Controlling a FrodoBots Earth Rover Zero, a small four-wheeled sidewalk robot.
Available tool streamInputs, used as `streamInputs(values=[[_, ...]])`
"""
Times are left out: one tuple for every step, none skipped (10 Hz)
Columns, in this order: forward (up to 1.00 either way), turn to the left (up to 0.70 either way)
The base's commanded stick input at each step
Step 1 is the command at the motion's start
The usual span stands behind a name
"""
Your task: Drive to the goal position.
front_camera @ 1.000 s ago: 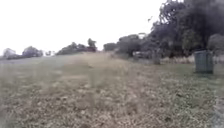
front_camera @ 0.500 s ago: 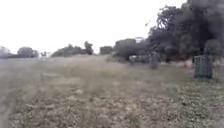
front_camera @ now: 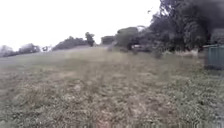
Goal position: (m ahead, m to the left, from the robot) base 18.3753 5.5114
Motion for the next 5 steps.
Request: streamInputs(values=[[0.7,0.0],[0.7,0.0],[0.7,0.0],[0.7,0.0],[0.7,0.0]])
